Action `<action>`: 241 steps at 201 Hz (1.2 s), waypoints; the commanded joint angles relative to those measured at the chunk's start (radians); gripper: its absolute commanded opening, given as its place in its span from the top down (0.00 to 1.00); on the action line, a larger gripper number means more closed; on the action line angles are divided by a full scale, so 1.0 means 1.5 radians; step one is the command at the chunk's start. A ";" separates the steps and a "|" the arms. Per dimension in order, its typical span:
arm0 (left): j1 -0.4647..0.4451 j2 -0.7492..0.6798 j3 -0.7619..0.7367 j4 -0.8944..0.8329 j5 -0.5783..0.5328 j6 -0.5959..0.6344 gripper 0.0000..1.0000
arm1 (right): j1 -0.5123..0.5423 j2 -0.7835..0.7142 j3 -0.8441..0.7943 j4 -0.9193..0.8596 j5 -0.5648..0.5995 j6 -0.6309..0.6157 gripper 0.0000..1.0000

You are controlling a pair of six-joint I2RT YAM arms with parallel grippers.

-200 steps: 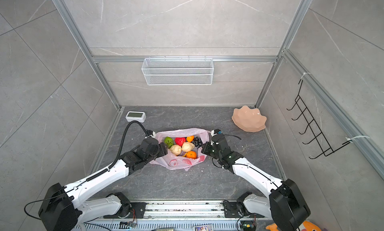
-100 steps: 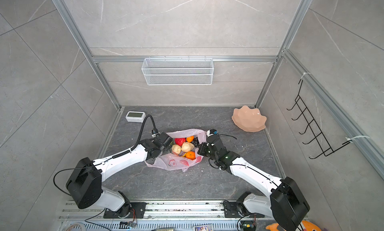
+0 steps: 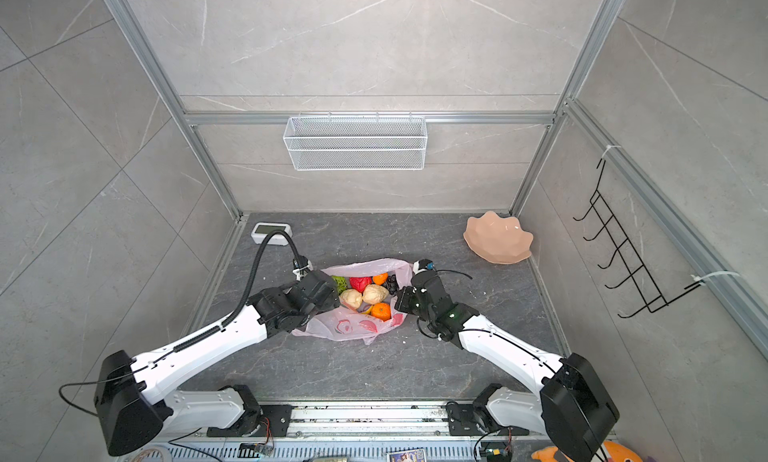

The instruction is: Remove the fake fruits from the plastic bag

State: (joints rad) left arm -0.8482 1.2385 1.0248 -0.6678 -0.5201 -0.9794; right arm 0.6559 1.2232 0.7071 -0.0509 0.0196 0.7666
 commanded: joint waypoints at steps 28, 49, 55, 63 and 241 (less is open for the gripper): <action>0.008 0.082 -0.008 0.062 0.067 -0.035 0.17 | 0.025 -0.011 0.023 -0.019 0.036 -0.012 1.00; 0.038 0.120 -0.034 0.120 0.110 -0.040 0.17 | 0.025 -0.027 0.020 -0.023 0.038 -0.009 1.00; 0.045 0.130 -0.037 0.130 0.120 -0.041 0.17 | 0.025 -0.031 0.019 -0.024 0.039 -0.011 1.00; 0.049 0.142 -0.040 0.138 0.117 -0.037 0.18 | 0.025 -0.035 0.019 -0.028 0.041 -0.012 1.00; 0.233 -0.085 -0.254 0.411 0.402 0.205 1.00 | -0.150 0.080 -0.008 0.098 -0.185 0.092 1.00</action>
State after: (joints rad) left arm -0.4927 1.0531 0.5854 -0.1562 -0.0505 -0.7387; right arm 0.3714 1.3247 0.6437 0.1417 -0.3225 0.9463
